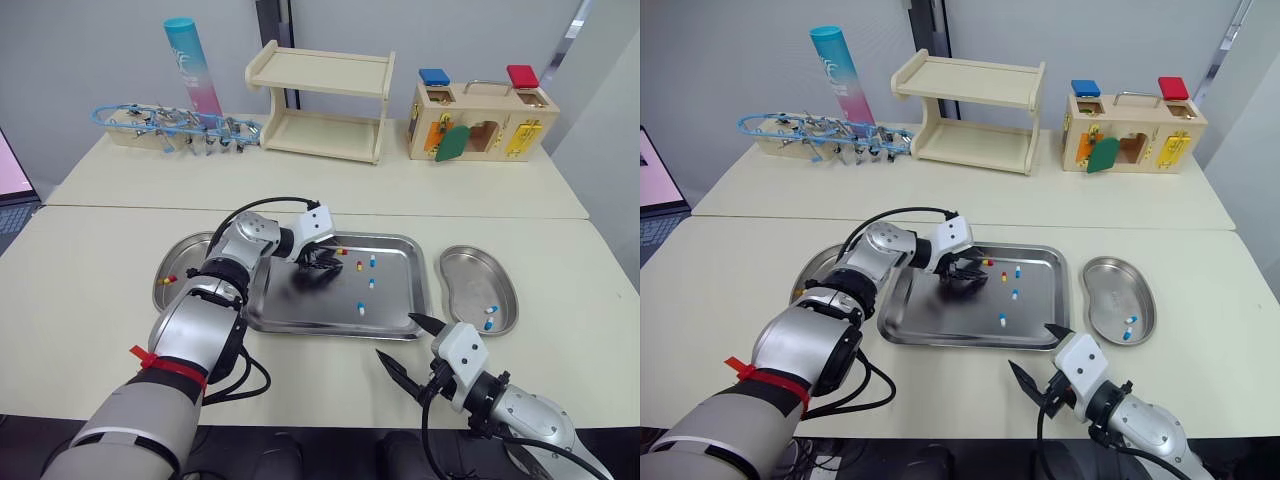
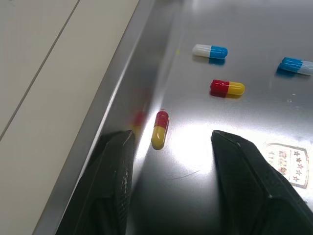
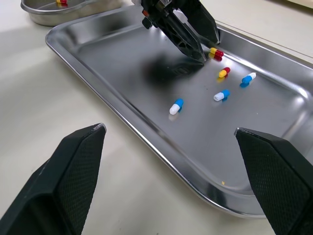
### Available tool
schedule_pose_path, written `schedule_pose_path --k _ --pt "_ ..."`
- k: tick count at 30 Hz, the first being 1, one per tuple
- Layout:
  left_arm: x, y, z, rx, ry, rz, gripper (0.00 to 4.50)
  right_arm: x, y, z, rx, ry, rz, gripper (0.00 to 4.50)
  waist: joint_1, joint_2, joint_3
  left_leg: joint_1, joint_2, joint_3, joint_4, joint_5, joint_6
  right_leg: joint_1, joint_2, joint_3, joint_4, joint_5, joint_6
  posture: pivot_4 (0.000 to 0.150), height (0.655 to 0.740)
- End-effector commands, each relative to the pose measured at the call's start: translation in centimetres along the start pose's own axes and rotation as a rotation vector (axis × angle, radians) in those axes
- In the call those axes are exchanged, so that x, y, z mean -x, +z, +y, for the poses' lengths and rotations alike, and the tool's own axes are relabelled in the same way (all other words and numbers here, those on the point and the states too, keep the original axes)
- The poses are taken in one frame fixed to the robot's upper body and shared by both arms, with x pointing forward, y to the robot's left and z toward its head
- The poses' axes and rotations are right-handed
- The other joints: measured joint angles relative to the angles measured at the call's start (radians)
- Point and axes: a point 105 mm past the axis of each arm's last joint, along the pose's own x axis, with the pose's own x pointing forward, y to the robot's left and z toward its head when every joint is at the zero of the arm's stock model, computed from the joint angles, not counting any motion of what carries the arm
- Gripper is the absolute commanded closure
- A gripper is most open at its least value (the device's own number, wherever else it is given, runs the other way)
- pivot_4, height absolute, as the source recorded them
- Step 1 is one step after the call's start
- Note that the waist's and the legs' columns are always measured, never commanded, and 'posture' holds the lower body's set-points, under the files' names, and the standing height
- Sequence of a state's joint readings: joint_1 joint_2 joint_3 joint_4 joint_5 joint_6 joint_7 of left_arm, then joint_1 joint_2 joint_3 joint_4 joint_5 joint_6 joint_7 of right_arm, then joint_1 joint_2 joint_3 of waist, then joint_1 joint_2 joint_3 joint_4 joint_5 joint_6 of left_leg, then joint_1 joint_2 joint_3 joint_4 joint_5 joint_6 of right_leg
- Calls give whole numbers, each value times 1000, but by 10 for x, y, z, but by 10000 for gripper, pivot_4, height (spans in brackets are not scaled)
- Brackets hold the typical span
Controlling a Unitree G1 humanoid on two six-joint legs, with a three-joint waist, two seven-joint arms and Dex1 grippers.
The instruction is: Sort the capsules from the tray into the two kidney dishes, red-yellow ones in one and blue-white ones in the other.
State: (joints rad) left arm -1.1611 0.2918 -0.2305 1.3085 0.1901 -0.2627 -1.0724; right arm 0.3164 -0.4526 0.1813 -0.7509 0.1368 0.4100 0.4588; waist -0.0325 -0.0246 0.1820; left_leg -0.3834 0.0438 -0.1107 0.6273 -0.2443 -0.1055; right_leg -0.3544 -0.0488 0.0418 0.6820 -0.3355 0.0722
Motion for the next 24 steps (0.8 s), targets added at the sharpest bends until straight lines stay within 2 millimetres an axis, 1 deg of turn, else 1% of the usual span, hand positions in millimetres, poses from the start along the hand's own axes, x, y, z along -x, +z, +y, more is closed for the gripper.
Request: schedule_pose_path --k 1,9,15,18,24 --pt "-1 10 7 -13 27 6 19367 2 12 4 11 -2 -37 0 0 0 0 0 0 0 0 0 0 0 0 0 0 0 0 1500 7400" --pt "-10 6 1 27 3 43 19367 7 14 5 2 -23 -27 0 2 0 0 1 0 0 1 0 0 1 0 0 0 0 1 1500 7400" --pt "-14 6 -3 55 -21 58 19367 9 16 7 -8 -35 -22 0 3 0 0 1 0 0 1 0 0 2 0 0 0 0 1 1500 7400" --pt "-16 5 -6 53 -36 76 25087 10 17 5 -14 -47 -21 0 2 0 0 1 0 0 1 0 0 2 0 0 0 0 1 1500 7400" --pt "-15 3 -5 35 -34 100 43125 9 18 4 -16 -53 -25 0 1 0 0 1 0 0 1 0 0 2 0 0 0 0 1 1500 7400"
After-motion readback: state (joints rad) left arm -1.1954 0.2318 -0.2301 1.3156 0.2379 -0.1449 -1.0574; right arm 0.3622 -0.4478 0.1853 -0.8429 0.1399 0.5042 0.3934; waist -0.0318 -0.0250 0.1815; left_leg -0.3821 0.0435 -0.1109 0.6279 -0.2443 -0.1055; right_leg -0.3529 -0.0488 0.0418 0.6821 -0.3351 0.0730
